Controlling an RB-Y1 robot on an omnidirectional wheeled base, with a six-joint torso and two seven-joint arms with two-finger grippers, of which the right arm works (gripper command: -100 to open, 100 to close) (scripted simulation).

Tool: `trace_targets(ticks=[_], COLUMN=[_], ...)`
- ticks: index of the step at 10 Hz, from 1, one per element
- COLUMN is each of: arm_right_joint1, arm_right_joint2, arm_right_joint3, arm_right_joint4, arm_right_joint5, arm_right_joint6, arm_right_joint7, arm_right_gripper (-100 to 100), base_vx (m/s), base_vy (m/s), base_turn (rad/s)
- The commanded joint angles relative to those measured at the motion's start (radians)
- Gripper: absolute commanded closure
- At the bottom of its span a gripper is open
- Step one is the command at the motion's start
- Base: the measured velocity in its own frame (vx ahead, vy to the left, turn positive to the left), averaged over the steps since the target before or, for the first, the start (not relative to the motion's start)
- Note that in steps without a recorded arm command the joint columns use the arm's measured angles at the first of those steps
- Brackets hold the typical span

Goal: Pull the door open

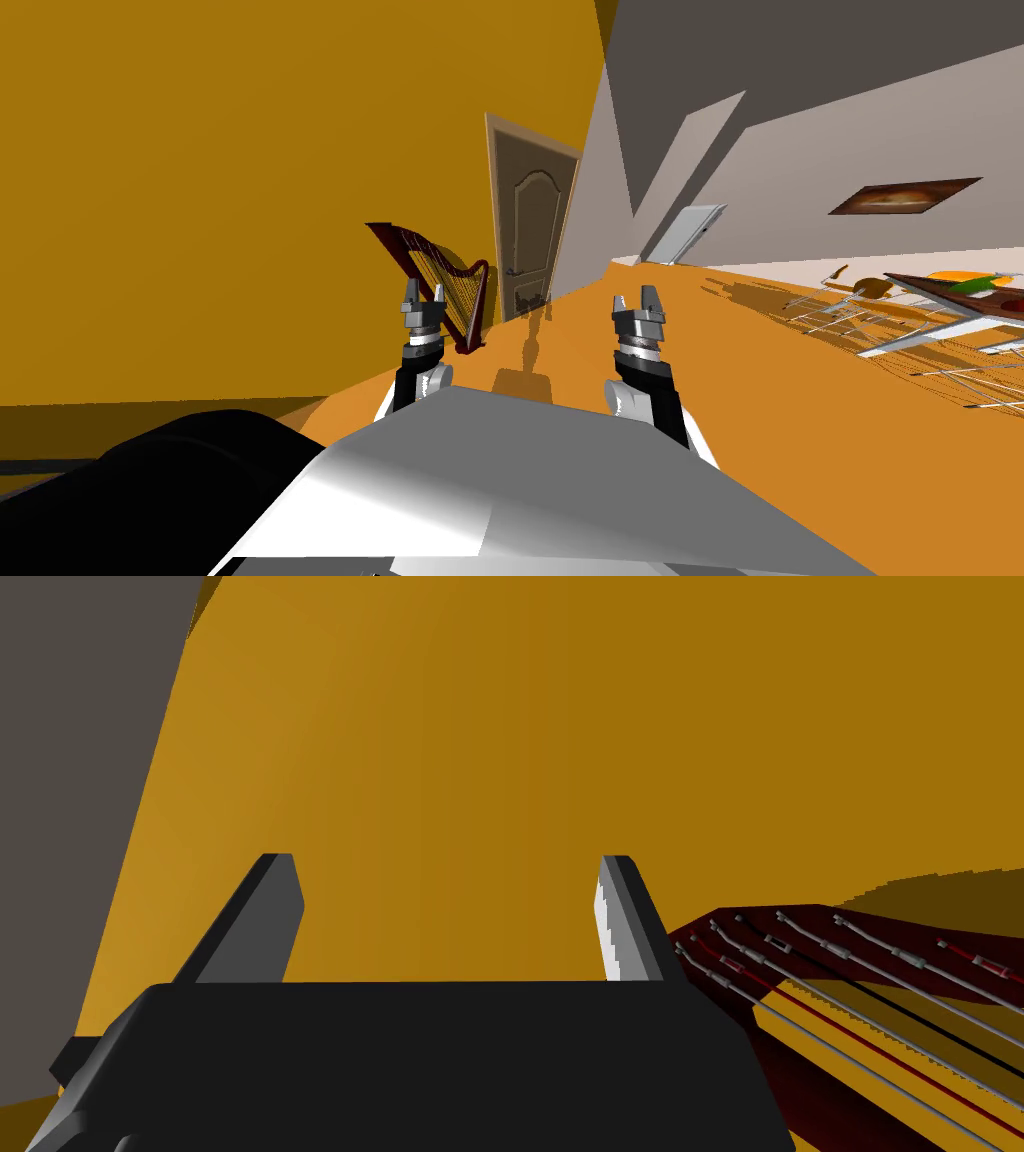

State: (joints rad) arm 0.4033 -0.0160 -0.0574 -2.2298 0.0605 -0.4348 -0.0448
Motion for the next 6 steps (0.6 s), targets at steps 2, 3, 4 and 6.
trace_targets(ticks=[2, 3, 4, 6], arm_right_joint1=[-0.015, -0.023, -0.03, -0.046], arm_right_joint2=[-0.016, -0.021, -0.026, -0.037], arm_right_joint3=[0.001, 0.001, 0.001, 0.002], arm_right_joint4=[0.054, 0.075, 0.096, 0.139], arm_right_joint5=[-0.006, -0.008, -0.01, -0.015], arm_right_joint6=[-0.01, -0.014, -0.017, -0.024], arm_right_joint7=[-0.007, -0.01, -0.012, -0.016], arm_right_gripper=[-100, -100, -100, -100], base_vx=[0.104, 0.086, 0.08, 0.073], base_vy=[-0.001, 0.004, -0.001, -0.012], base_turn=[0.115, 0.111, 0.09, 0.102])
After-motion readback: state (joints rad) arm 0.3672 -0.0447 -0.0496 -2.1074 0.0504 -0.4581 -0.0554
